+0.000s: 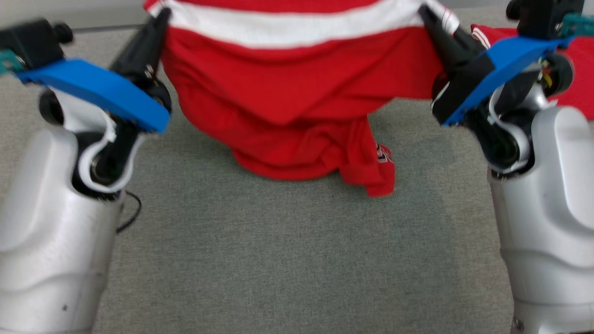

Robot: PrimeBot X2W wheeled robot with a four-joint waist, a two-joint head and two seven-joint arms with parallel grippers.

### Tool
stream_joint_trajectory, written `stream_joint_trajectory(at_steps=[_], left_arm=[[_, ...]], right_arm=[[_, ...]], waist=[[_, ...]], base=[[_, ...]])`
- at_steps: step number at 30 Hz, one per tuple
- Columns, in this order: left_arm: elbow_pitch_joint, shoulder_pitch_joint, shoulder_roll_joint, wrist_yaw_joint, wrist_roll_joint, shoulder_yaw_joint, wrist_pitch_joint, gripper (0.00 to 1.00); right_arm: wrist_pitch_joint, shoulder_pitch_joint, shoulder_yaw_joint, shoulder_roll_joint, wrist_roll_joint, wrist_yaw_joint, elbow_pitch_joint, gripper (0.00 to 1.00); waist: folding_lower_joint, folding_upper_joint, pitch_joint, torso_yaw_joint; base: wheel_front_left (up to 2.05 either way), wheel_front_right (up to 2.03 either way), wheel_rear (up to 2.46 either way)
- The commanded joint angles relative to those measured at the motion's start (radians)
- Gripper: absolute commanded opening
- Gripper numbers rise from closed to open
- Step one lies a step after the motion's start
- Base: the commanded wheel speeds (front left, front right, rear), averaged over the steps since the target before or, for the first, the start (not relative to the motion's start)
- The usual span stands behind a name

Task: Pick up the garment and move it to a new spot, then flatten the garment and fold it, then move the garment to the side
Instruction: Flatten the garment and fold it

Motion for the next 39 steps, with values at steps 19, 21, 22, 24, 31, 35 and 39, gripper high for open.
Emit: stream_joint_trajectory(at_steps=[19, 21, 22, 24, 31, 35, 39], left_arm=[[0.041, -0.225, 0.079, -0.006, 0.003, -0.181, -0.375, 0.00], [0.061, -0.140, 0.089, -0.006, -0.011, -0.245, -0.397, 0.00], [0.071, -0.096, 0.099, -0.006, -0.014, -0.276, -0.411, 0.00], [0.083, -0.011, 0.114, -0.006, -0.027, -0.329, -0.432, 0.00], [0.073, 0.247, 0.157, -0.006, -0.058, -0.447, -0.466, 0.00], [0.027, 0.366, 0.199, -0.006, -0.071, -0.483, -0.458, 0.00], [-0.063, 0.473, 0.259, 0.011, -0.088, -0.505, -0.429, 0.00]], right_arm=[[-0.504, -0.265, 0.236, -0.134, -0.084, 0.000, 0.307, 0.00], [-0.496, -0.194, 0.283, -0.161, -0.042, 0.000, 0.310, 0.00], [-0.488, -0.152, 0.309, -0.176, -0.021, 0.000, 0.303, 0.00], [-0.486, -0.078, 0.337, -0.211, 0.016, 0.000, 0.284, 0.00], [-0.393, 0.203, 0.382, -0.325, 0.104, 0.001, 0.140, 0.00], [-0.292, 0.395, 0.319, -0.375, 0.140, 0.000, -0.011, 0.00], [-0.171, 0.602, 0.230, -0.381, 0.133, 0.000, -0.195, 0.00]], waist=[[-0.0004, -0.0001, 0.135, -0.005], [-0.0004, -0.0001, 0.119, -0.001], [-0.0004, -0.0001, 0.108, 0.001], [-0.0004, -0.0001, 0.084, 0.003], [-0.0004, -0.0001, -0.041, 0.029], [-0.0004, -0.0001, -0.114, 0.045], [-0.0004, -0.0001, -0.156, 0.050]], base=[[0.00, 0.00, 0.00], [0.00, 0.00, 0.00], [0.00, 0.00, 0.00], [0.00, 0.00, 0.00], [0.00, 0.00, 0.00], [0.00, 0.00, 0.00], [0.00, 0.00, 0.00]])
